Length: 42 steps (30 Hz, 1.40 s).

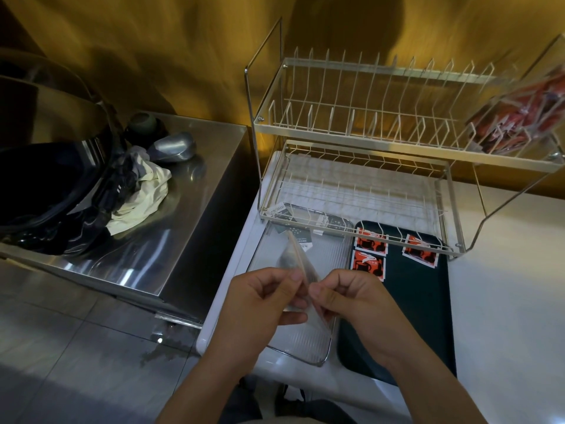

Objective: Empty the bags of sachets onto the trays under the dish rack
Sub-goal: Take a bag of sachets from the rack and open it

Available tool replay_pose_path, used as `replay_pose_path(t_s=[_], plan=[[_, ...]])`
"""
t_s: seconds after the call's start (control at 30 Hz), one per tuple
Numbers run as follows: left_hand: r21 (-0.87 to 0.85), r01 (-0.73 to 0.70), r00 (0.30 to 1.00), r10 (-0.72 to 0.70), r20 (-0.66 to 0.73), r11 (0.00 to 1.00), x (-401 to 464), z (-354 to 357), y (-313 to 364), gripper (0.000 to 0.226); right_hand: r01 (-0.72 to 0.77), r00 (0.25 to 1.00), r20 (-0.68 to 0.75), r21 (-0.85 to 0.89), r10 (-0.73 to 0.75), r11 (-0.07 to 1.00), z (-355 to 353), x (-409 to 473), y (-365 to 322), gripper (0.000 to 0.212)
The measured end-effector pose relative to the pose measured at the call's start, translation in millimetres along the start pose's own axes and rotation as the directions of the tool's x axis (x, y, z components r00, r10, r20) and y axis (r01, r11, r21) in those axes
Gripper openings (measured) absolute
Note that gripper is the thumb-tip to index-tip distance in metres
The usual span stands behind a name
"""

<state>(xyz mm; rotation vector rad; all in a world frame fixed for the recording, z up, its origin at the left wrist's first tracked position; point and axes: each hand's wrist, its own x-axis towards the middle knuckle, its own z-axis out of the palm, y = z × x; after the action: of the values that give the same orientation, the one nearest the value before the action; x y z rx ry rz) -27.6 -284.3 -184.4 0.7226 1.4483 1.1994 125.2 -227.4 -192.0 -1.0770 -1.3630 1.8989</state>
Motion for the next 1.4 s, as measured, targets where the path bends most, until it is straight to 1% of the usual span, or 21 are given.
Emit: replay_pose_path(t_s=[0.07, 0.2, 0.4, 0.53, 0.6, 0.67, 0.73, 0.77, 0.83, 0.87, 0.9, 0.93, 1.0, 1.17, 1.27, 1.33, 1.4], plan=[[0.004, 0.002, 1.000, -0.002, -0.002, 1.000, -1, 0, 1, 0.018, -0.009, 1.000, 0.011, 0.010, 0.008, 1.000, 0, 0, 0, 0.018], [0.029, -0.003, 0.999, 0.004, -0.036, 1.000, -1, 0, 3, 0.019, -0.011, 1.000, 0.020, 0.019, 0.011, 1.000, 0, 0, 3, 0.019], [0.192, -0.075, 0.992, 0.093, -0.089, 0.979, -3, 0, 0, 0.010, 0.022, 1.000, 0.001, -0.021, -0.022, 1.000, 6, 0, 4, 0.022], [0.231, -0.092, 0.989, 0.116, -0.094, 0.969, -3, -1, -1, 0.010, 0.025, 1.000, 0.000, -0.045, -0.025, 0.999, 7, -1, 4, 0.021], [0.238, -0.092, 0.989, 0.116, -0.087, 0.967, -3, -1, -1, 0.011, 0.022, 1.000, 0.006, -0.046, -0.022, 0.999, 7, -1, 3, 0.019], [0.247, -0.089, 0.990, 0.113, -0.082, 0.965, -3, -1, -1, 0.012, 0.035, 0.999, 0.017, -0.067, -0.034, 0.997, 7, -2, 4, 0.012], [0.267, -0.095, 0.990, 0.118, -0.072, 0.959, -2, 0, -2, 0.013, 0.078, 0.997, 0.007, -0.158, -0.078, 0.984, 9, -3, 4, 0.008], [0.284, -0.107, 0.989, 0.130, -0.066, 0.953, -2, 1, -3, 0.015, 0.115, 0.993, -0.005, -0.250, -0.120, 0.961, 10, -4, 5, 0.010], [0.341, -0.145, 0.984, 0.172, -0.051, 0.929, -1, 2, -4, 0.020, 0.211, 0.973, 0.013, -0.450, -0.230, 0.868, 14, -5, 6, 0.012], [0.373, -0.167, 0.980, 0.195, -0.038, 0.913, -1, 2, -5, 0.021, 0.255, 0.962, 0.044, -0.502, -0.270, 0.826, 16, -6, 6, 0.012], [0.402, -0.189, 0.977, 0.214, -0.019, 0.896, -1, 2, -6, 0.021, 0.282, 0.955, 0.070, -0.518, -0.289, 0.808, 17, -7, 6, 0.011], [0.423, -0.208, 0.974, 0.228, 0.004, 0.882, -1, 1, -6, 0.020, 0.292, 0.953, 0.084, -0.514, -0.291, 0.807, 17, -7, 7, 0.011], [0.450, -0.233, 0.970, 0.240, 0.043, 0.862, 0, -1, -7, 0.018, 0.274, 0.959, 0.069, -0.485, -0.277, 0.830, 15, -7, 9, 0.011], [0.476, -0.261, 0.964, 0.256, 0.076, 0.840, 0, -1, -11, 0.018, 0.193, 0.973, -0.058, -0.330, -0.224, 0.924, 17, -6, 14, 0.019], [0.459, -0.288, 0.957, 0.276, 0.095, 0.841, 0, 0, -11, 0.019, 0.146, 0.986, -0.051, -0.221, -0.161, 0.964, 17, -4, 14, 0.014], [0.442, -0.295, 0.955, 0.278, 0.104, 0.847, 1, 0, -11, 0.021, 0.136, 0.988, -0.040, -0.202, -0.147, 0.970, 15, -3, 14, 0.012], [0.427, -0.295, 0.955, 0.272, 0.115, 0.855, 3, 0, -10, 0.021, 0.137, 0.988, -0.046, -0.217, -0.150, 0.966, 14, -3, 15, 0.016]])
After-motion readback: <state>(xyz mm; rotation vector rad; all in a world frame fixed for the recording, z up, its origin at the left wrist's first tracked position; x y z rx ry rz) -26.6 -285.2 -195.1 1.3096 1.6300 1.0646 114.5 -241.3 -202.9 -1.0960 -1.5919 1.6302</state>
